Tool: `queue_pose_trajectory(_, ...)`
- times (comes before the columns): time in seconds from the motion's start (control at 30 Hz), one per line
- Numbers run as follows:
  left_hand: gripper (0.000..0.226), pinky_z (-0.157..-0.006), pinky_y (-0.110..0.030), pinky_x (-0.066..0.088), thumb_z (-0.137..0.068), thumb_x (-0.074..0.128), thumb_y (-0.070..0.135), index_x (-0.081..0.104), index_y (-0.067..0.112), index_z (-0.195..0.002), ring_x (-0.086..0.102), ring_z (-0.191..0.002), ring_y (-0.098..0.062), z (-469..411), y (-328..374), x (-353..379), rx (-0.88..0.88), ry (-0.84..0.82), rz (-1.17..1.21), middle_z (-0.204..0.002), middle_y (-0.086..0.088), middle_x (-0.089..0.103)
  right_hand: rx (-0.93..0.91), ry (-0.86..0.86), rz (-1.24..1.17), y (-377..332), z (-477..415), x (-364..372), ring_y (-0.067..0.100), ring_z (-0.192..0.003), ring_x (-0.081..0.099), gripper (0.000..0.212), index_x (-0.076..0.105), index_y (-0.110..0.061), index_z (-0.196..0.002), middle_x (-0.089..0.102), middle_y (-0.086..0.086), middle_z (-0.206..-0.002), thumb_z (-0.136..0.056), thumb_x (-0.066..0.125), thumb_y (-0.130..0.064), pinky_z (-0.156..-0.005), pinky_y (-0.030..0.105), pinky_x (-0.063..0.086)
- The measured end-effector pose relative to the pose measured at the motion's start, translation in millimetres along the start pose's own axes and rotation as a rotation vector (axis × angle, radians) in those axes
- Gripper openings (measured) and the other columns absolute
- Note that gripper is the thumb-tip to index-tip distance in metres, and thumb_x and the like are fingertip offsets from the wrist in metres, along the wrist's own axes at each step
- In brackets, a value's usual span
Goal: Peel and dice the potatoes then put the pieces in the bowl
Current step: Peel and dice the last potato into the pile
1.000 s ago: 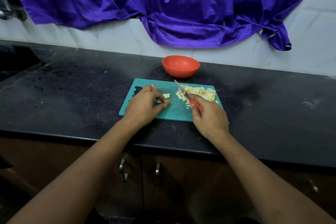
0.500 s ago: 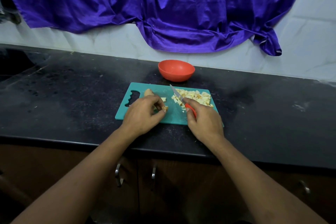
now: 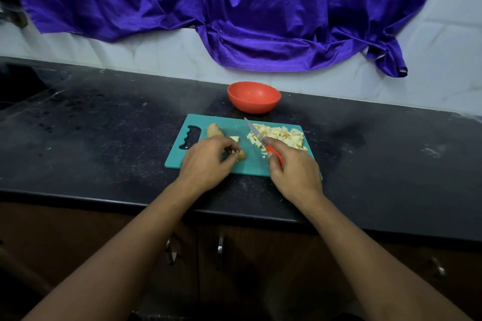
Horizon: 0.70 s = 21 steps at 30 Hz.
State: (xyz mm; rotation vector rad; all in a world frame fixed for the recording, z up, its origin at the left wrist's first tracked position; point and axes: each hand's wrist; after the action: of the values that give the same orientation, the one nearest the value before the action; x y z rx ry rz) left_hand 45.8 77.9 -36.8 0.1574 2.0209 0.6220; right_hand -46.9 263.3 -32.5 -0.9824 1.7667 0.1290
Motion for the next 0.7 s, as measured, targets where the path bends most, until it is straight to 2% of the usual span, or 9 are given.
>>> queue_pose_trajectory(0.1,0.013,-0.059,-0.021,0.036,-0.095,0.068,0.035,0.073,0.033,-0.106,0.052,-0.073,0.005,0.8,-0.6,0.8,0.022,-0.004,0.036,-0.093,0.020,0.066,0.002,-0.006,0.003,-0.3,-0.3,-0.6,0.006,-0.059,0.051,0.041,0.056,-0.044,-0.143,0.063,-0.011,-0.079,-0.104,0.051,-0.035,-0.058,0.033,0.049)
queue_pose_trajectory(0.2,0.010,-0.062,-0.023,0.041,-0.094,0.069,0.032,0.072,0.031,-0.104,0.054,-0.076,0.004,1.4,1.1,-0.9,0.020,-0.005,0.045,-0.095,0.018,0.066,-0.009,0.000,0.002,-0.8,0.6,-0.5,0.005,-0.057,0.050,0.041,0.056,-0.044,-0.143,0.058,-0.012,-0.074,-0.104,0.052,-0.034,-0.055,0.030,0.045)
queue_pose_trajectory(0.3,0.023,-0.074,-0.033,0.053,-0.092,0.069,0.030,0.070,0.032,-0.115,0.060,-0.087,-0.004,1.8,0.1,-2.4,0.018,-0.016,0.046,-0.100,0.017,0.067,-0.015,0.008,0.001,0.1,0.4,0.6,0.004,-0.057,0.049,0.041,0.056,-0.043,-0.144,0.058,-0.014,-0.077,-0.104,0.052,-0.035,-0.054,0.028,0.041)
queue_pose_trajectory(0.4,0.041,-0.077,-0.032,0.051,-0.090,0.069,0.027,0.065,0.034,-0.130,0.056,-0.089,-0.005,2.8,-1.6,-3.3,0.037,-0.034,0.049,-0.110,0.016,0.064,-0.022,0.010,0.016,0.8,-0.1,0.6,0.002,-0.058,0.049,0.041,0.055,-0.043,-0.144,0.063,-0.013,-0.082,-0.104,0.051,-0.035,-0.052,0.022,0.035)
queue_pose_trajectory(0.47,0.046,-0.079,-0.031,0.050,-0.088,0.069,0.025,0.063,0.033,-0.133,0.054,-0.090,-0.006,3.1,-2.7,-3.8,0.041,-0.040,0.063,-0.114,0.014,0.063,-0.022,0.009,0.018,0.7,0.0,0.1,0.002,-0.057,0.048,0.041,0.055,-0.043,-0.145,0.060,-0.014,-0.081,-0.104,0.051,-0.035,-0.051,0.021,0.034)
queue_pose_trajectory(0.7,0.028,-0.077,-0.026,0.049,-0.092,0.072,0.027,0.072,0.035,-0.119,0.055,-0.086,0.000,0.0,-5.7,0.2,0.046,-0.035,0.048,-0.103,0.022,0.060,-0.019,0.008,0.012,1.8,-1.0,1.6,0.001,-0.055,0.045,0.041,0.055,-0.043,-0.144,0.054,-0.017,-0.076,-0.104,0.051,-0.035,-0.054,0.025,0.034)
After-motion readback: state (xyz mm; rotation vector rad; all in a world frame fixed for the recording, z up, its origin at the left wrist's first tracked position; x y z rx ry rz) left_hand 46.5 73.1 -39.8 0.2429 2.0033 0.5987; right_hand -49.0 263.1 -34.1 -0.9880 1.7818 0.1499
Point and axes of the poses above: each hand's wrist, its own z-axis away from the middle knuckle, its own x-axis out of the palm, y = z × x
